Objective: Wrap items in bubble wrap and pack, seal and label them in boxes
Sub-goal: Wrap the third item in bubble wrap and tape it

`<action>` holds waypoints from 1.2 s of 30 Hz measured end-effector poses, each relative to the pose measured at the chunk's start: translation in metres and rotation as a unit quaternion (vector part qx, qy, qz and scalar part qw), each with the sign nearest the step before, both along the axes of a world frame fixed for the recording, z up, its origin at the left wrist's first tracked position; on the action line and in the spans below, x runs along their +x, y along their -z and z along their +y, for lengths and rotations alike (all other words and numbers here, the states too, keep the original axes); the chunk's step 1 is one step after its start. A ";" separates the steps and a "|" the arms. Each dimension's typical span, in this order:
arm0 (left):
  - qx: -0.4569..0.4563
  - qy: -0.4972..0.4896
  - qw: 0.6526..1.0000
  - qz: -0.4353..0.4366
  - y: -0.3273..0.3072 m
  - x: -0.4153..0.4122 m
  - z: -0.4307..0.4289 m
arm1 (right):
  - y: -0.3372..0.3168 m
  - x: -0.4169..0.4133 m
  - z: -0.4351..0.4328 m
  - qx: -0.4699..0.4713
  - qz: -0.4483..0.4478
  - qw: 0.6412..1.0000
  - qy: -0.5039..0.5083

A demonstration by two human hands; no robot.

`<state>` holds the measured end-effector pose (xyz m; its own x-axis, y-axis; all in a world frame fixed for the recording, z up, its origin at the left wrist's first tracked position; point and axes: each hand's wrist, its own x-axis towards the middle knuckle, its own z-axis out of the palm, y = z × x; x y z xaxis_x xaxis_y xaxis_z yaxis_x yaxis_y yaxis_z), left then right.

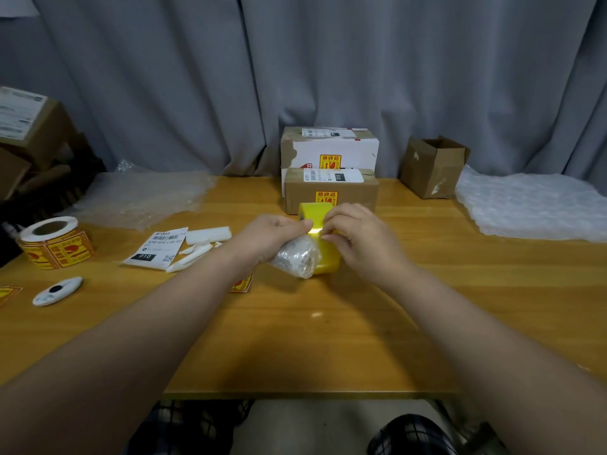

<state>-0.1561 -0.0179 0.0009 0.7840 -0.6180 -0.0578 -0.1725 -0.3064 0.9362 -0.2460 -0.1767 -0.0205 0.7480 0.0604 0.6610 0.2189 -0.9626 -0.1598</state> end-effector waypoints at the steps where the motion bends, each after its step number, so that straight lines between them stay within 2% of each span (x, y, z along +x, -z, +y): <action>1: -0.017 0.000 1.000 -0.013 0.001 -0.001 0.002 | -0.002 0.002 0.001 0.011 0.002 1.000 0.004; 8: -0.131 -0.020 0.975 -0.176 -0.010 -0.003 0.013 | -0.024 0.008 0.002 0.072 0.037 0.992 0.095; 13: -0.137 -0.042 0.968 -0.205 -0.021 0.004 0.014 | -0.030 0.009 0.004 0.112 0.075 0.986 0.093; 18: -0.090 -0.032 0.975 -0.203 -0.024 0.009 0.014 | -0.033 0.008 0.004 0.202 0.105 0.973 0.048; 23: -0.056 0.051 0.994 -0.084 -0.033 0.007 0.023 | -0.035 0.007 0.008 0.263 0.123 0.957 0.024; 26: 0.022 0.109 0.987 -0.118 -0.033 0.004 0.020 | -0.033 0.013 0.010 0.269 0.112 0.954 0.071; 32: 0.066 0.127 0.977 -0.156 -0.027 -0.003 0.013 | -0.029 0.014 0.009 0.179 0.053 0.967 0.175; 34: 0.095 0.121 0.967 -0.204 -0.027 -0.004 0.012 | -0.033 0.012 0.006 0.187 0.062 0.963 0.183; 36: 0.122 0.098 0.951 -0.267 -0.030 -0.003 0.009 | -0.040 0.010 0.002 0.250 0.083 0.950 0.170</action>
<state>-0.1594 -0.0089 0.0307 0.6134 -0.7742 0.1557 -0.6795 -0.4169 0.6037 -0.2359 -0.1746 0.0191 0.7646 -0.4931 0.4150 -0.1583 -0.7678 -0.6208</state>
